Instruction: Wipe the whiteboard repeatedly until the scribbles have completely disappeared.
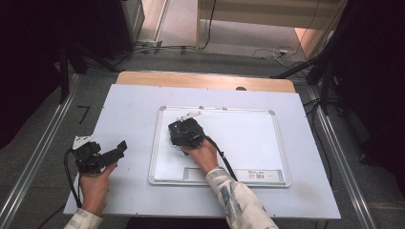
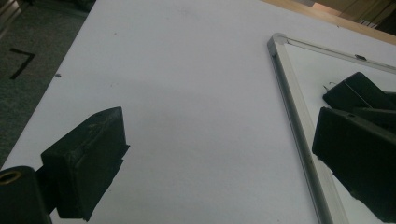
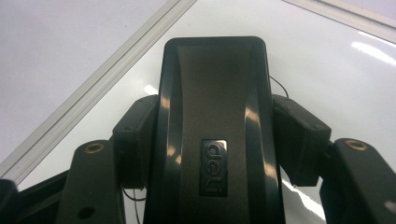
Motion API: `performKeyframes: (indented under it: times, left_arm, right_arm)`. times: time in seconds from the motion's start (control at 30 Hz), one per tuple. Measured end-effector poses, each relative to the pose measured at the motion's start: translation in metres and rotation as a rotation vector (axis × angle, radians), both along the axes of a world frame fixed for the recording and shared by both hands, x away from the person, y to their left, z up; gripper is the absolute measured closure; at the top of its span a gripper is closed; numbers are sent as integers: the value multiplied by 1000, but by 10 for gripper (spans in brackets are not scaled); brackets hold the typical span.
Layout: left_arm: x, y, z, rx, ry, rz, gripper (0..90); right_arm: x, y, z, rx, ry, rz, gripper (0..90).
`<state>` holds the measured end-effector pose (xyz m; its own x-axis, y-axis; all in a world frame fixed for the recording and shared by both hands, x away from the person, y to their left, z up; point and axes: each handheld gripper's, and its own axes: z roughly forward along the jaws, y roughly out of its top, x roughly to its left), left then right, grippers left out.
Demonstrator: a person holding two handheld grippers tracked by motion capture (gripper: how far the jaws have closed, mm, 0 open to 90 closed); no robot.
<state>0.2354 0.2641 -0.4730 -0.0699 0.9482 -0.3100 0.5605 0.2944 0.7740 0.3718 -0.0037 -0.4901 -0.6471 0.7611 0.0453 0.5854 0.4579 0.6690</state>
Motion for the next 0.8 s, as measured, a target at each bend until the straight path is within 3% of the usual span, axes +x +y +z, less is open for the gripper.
performKeyframes:
  times: [0.23, 0.63, 0.8]
  left_arm:
    - [-1, 1, 0, -3, 1, 1, 33]
    - [-1, 2, 0, -6, 1, 4, 33]
    - [0, 0, 0, -3, 2, 3, 33]
  right_arm:
    - [1, -2, 1, -22, -30, -18, 360]
    - [26, -31, 2, -1, -17, -108, 360]
    - [18, -23, 2, -27, -29, -102, 362]
